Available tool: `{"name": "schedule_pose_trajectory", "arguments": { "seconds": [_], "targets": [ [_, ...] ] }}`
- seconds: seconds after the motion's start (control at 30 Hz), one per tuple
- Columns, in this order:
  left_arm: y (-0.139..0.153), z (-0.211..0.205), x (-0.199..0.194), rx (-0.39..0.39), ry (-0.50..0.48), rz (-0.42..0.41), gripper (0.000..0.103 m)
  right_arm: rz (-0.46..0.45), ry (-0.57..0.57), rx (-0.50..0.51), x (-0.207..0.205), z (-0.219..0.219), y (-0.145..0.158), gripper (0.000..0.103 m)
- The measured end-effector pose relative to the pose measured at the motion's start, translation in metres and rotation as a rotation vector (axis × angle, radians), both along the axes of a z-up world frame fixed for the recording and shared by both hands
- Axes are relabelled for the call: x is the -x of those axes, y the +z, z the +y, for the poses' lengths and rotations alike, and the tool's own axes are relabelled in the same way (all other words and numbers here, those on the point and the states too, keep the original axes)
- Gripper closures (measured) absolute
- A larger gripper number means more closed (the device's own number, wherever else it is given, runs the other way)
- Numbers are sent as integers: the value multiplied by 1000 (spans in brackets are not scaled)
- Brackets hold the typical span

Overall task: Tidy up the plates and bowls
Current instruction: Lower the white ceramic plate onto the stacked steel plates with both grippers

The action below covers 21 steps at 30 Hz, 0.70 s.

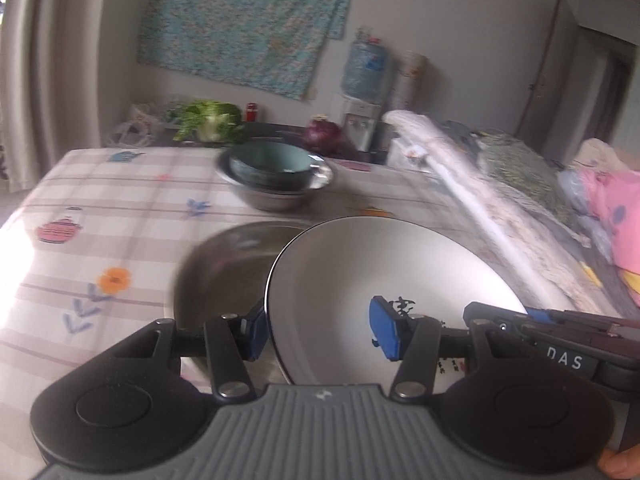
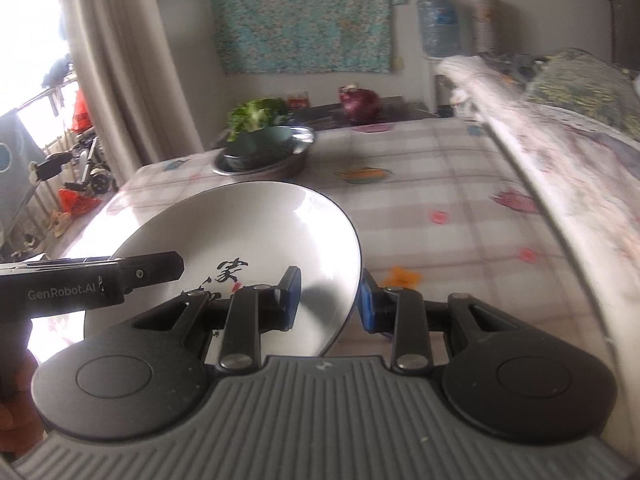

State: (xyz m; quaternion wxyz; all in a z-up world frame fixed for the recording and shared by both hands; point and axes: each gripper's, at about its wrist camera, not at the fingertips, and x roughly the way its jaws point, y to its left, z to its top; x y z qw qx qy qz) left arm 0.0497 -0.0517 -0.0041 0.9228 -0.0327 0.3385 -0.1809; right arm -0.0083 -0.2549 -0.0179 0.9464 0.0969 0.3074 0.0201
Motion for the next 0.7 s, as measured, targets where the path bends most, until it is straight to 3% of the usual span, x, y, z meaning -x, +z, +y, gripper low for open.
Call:
{"name": "schedule_pose_trajectory", "arguments": {
  "seconds": [0.43,0.7],
  "targets": [
    [-25,43,-52,-37,76,97,51,87,83,-14,-74,49,-27,74],
    [-25,50,-58,-43,76,78,53,98,79,6,-91,55,-33,69]
  ]
}}
